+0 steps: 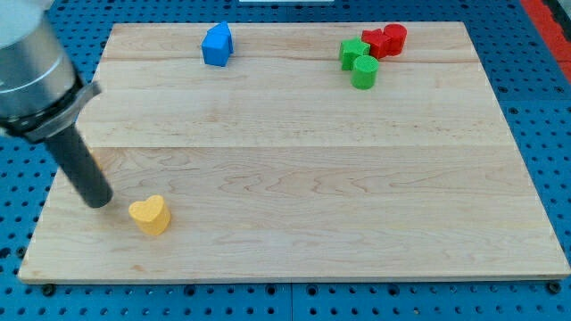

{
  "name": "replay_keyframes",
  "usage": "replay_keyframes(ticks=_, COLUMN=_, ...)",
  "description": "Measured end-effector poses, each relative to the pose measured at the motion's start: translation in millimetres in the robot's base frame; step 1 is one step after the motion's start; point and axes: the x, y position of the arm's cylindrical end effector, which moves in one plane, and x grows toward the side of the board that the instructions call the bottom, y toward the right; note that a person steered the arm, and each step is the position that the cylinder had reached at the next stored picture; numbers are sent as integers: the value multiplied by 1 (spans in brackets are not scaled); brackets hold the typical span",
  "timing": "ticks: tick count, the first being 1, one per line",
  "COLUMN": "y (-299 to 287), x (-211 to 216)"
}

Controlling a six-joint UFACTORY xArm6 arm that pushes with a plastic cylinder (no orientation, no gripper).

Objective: Push yellow hexagon near blue blocks

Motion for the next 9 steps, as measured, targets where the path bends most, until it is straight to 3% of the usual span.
replay_keyframes(ticks=1, y=-21, x=-16)
replay_keyframes(ticks=3, y=-9, x=-82)
replay_keyframes(ticks=5, y=-64, x=-65)
replay_keyframes(ticks=6, y=-61, x=-88)
replay_keyframes(ticks=8, y=22, x=-102)
replay_keyframes(ticks=9, y=16, x=-166)
